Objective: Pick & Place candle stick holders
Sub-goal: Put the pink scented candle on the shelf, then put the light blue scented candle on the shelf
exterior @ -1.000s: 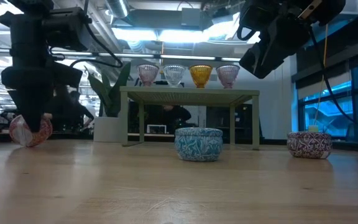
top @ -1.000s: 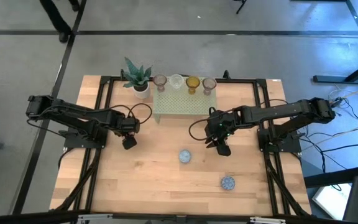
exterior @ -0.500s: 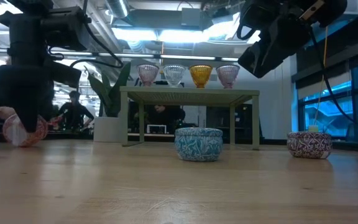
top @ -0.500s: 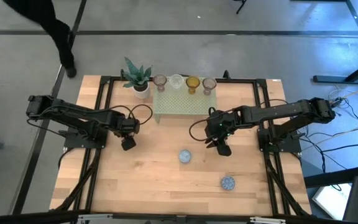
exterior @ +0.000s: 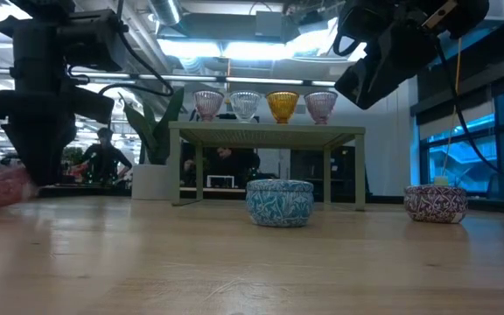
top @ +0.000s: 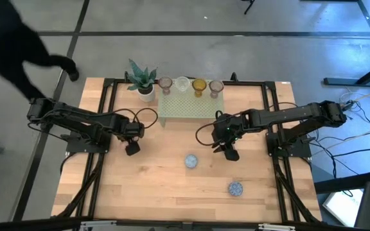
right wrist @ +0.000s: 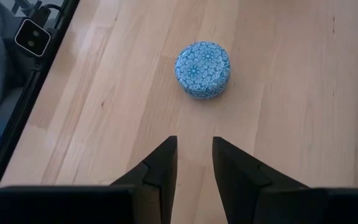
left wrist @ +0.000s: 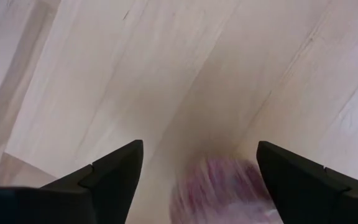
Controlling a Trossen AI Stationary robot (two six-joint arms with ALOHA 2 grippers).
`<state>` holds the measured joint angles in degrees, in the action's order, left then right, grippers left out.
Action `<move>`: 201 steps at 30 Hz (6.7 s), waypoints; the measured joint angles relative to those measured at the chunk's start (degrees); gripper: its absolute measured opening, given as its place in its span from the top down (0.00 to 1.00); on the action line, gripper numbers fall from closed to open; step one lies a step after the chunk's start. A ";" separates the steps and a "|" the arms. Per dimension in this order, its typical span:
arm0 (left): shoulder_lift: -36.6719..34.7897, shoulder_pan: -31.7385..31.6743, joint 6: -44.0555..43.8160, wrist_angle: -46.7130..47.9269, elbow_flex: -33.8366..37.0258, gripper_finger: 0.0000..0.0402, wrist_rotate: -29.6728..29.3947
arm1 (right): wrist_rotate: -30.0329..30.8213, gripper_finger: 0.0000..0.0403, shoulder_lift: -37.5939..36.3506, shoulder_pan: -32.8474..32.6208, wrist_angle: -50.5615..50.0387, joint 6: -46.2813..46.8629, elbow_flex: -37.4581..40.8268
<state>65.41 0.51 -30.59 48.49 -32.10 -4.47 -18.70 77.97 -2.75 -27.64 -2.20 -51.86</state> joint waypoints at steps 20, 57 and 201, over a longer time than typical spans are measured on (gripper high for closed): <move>0.00 0.51 -3.02 10.17 -3.89 0.16 2.56 | 0.00 0.74 0.00 0.00 0.00 -1.90 0.00; 0.17 1.27 -4.62 3.56 2.60 0.18 5.70 | 0.00 0.74 0.00 -0.01 0.01 -4.31 0.00; 32.63 8.55 30.62 -30.32 -37.48 0.16 7.04 | 1.55 0.74 0.00 -4.48 -8.32 4.64 1.18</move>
<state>98.04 9.06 0.03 18.17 -69.58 2.57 -17.15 77.97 -7.23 -35.96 2.45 -50.68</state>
